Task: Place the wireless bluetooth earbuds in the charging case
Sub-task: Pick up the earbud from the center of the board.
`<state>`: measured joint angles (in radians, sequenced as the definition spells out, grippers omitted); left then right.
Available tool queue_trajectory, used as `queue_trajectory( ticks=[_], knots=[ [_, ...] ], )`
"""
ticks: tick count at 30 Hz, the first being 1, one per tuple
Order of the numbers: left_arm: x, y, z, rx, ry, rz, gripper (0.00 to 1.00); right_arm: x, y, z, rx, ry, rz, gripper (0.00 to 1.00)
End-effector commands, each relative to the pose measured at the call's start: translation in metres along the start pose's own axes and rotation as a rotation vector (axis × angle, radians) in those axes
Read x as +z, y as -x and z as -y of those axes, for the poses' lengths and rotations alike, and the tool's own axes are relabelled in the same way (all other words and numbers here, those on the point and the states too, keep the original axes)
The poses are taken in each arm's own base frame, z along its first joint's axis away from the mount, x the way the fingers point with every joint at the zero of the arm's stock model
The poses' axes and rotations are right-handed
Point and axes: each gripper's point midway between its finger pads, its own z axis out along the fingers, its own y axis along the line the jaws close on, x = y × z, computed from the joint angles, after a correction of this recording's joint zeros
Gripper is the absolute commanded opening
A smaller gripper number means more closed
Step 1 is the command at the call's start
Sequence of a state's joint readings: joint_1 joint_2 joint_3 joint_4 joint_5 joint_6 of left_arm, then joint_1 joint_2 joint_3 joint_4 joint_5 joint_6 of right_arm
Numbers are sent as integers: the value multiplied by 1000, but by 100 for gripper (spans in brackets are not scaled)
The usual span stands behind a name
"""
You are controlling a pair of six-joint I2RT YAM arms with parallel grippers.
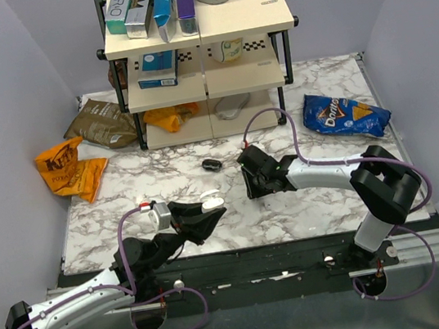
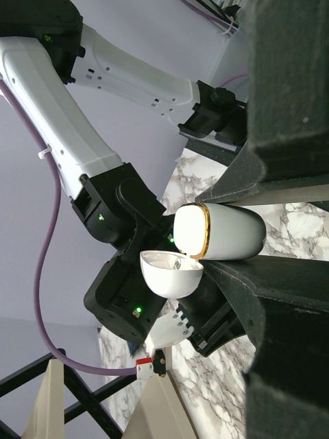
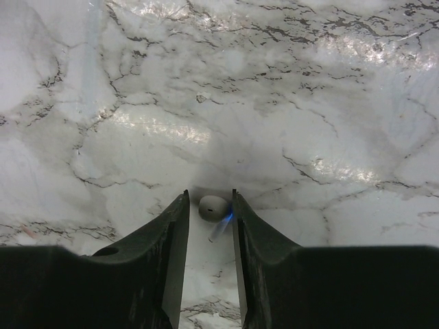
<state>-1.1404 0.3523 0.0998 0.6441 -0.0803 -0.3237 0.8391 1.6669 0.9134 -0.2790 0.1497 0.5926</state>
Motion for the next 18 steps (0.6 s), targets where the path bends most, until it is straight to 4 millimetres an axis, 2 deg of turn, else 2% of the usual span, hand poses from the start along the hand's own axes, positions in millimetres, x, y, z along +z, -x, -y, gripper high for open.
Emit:
queue_trajectory(
  ticks=[1, 7, 11, 18],
  knots=[
    [0, 4, 0, -3, 11, 10, 0, 10, -44, 12, 21, -61, -146, 38],
    [1, 4, 0, -4, 9, 10, 0, 9, -47, 16, 27, -82, -159, 38],
    [0, 4, 0, -6, 8, 13, 0, 8, -51, 19, 35, -89, -163, 47],
    [0, 5, 1, -6, 7, 11, 0, 4, -57, 21, 26, -95, -183, 48]
  ],
)
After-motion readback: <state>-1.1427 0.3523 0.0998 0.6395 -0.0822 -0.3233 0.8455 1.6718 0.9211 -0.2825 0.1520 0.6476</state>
